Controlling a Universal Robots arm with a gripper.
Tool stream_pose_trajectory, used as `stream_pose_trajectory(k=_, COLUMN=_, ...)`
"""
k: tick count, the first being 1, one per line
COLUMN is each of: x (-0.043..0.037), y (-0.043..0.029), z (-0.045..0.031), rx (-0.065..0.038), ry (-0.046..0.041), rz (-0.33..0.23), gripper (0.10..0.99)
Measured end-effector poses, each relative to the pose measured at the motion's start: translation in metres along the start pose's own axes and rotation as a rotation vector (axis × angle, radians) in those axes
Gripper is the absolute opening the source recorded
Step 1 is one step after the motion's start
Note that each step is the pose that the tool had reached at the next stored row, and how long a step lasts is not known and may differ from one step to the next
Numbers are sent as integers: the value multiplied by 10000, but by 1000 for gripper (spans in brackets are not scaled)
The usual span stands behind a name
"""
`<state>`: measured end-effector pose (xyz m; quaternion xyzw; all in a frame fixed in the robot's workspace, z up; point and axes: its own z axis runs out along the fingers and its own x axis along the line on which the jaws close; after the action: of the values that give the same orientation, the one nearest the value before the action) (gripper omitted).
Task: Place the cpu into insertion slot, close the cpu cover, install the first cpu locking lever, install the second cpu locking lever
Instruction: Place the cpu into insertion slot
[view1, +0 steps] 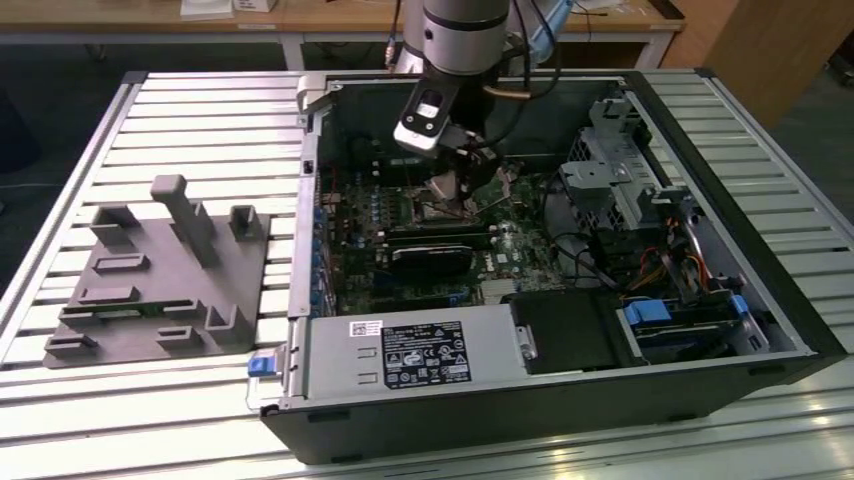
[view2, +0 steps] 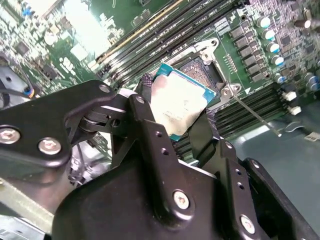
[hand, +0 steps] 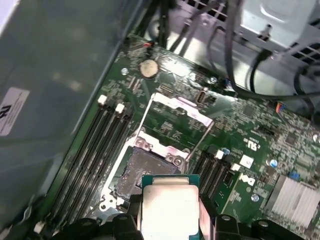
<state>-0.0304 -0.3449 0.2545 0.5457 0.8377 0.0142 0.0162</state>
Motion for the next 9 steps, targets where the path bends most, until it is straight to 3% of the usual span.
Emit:
stream_pose_trajectory(k=4, x=0, y=0, z=15, rx=32, ry=-100, rz=552, gripper=537)
stream_pose_trajectory(k=9, x=1, y=-2, z=46, rx=47, ry=-136, rz=1272, gripper=537)
